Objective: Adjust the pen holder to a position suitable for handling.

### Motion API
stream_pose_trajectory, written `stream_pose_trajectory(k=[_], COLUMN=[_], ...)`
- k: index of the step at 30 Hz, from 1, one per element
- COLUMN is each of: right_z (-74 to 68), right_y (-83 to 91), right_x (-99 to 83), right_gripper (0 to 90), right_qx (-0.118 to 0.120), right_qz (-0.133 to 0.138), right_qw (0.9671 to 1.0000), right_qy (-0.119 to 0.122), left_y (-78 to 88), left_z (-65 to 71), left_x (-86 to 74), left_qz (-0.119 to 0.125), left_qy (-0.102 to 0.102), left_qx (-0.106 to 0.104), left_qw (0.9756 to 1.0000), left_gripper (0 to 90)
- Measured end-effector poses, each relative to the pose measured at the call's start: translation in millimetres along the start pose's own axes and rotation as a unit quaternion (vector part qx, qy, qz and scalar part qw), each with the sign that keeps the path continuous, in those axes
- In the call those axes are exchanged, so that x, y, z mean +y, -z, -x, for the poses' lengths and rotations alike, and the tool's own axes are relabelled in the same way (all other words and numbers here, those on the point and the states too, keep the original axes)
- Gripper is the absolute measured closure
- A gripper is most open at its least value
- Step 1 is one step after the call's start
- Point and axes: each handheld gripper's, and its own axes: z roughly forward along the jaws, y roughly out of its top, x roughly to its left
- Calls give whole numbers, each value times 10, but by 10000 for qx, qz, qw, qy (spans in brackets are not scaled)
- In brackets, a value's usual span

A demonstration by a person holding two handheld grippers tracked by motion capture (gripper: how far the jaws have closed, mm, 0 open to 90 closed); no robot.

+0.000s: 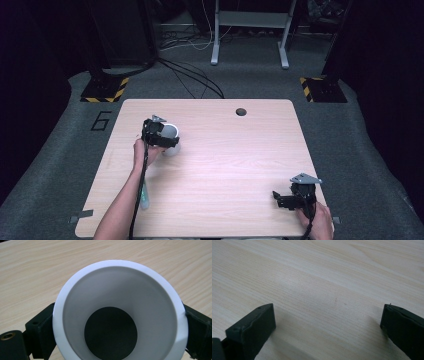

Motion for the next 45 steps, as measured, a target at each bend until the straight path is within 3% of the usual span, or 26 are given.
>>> stream_pose_trajectory(k=[16,18,27,45], right_z=[1,1,1,0], right_y=[0,0,0,0], right_x=[0,0,0,0], right_gripper=[0,0,0,0], right_qx=[1,0,1,0], right_qz=[-1,-3,-1,1], right_qw=[10000,10000,10000,10000], right_qy=[4,6,4,2], left_y=[6,-5,-7,-31], left_z=[296,354,568,943], left_x=[14,12,17,23], left_qz=[-118,-48,-84,-26], left_qy=[-202,-157,-376,-581], left_qx=[-210,-215,-380,-605], left_qw=[9995,9996,9985,9965], left_gripper=[65,65,65,65])
